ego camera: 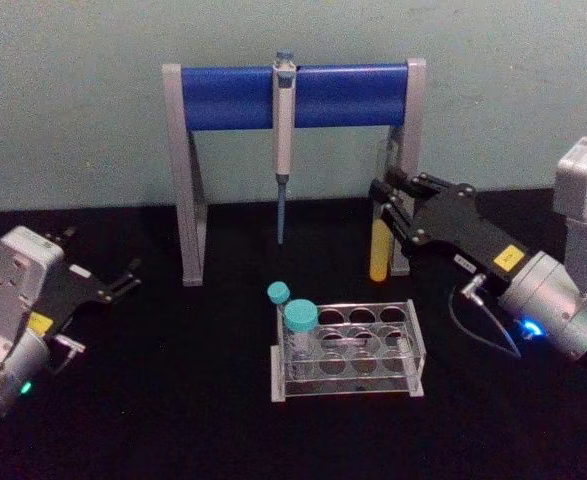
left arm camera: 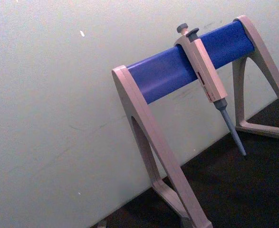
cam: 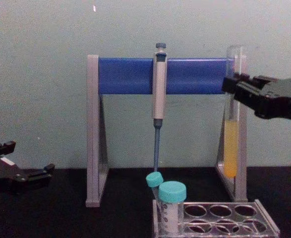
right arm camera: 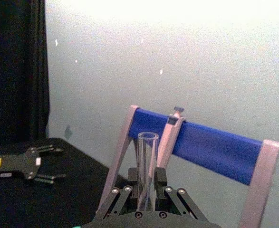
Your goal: Pick up the test tube from the test tube rack, shake it, then place it back into the test tube rack.
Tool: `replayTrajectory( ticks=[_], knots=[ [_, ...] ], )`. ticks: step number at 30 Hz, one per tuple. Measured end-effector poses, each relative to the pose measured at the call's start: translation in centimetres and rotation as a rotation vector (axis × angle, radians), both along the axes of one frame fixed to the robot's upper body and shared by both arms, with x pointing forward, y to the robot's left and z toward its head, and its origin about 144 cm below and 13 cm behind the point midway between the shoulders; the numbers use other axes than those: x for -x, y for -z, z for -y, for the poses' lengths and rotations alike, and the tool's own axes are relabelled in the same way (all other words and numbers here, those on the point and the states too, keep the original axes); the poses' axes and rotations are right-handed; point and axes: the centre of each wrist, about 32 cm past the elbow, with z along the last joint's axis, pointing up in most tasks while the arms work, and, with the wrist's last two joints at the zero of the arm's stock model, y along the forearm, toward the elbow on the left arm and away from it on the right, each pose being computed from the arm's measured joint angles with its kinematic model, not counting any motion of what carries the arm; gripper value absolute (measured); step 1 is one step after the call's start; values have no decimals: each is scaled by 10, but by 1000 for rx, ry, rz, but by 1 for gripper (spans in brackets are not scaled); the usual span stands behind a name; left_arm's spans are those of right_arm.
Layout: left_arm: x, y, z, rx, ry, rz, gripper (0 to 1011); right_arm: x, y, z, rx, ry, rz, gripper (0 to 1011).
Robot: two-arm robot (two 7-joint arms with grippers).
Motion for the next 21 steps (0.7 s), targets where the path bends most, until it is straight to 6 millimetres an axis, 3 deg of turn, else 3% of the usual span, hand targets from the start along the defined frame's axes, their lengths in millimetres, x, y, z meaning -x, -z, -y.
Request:
replayTrajectory(
  ticks=[21],
  knots=[
    [0, 0, 0, 0, 0, 0, 1001, 0, 4, 2, -16, 29, 26, 229]
  ],
)
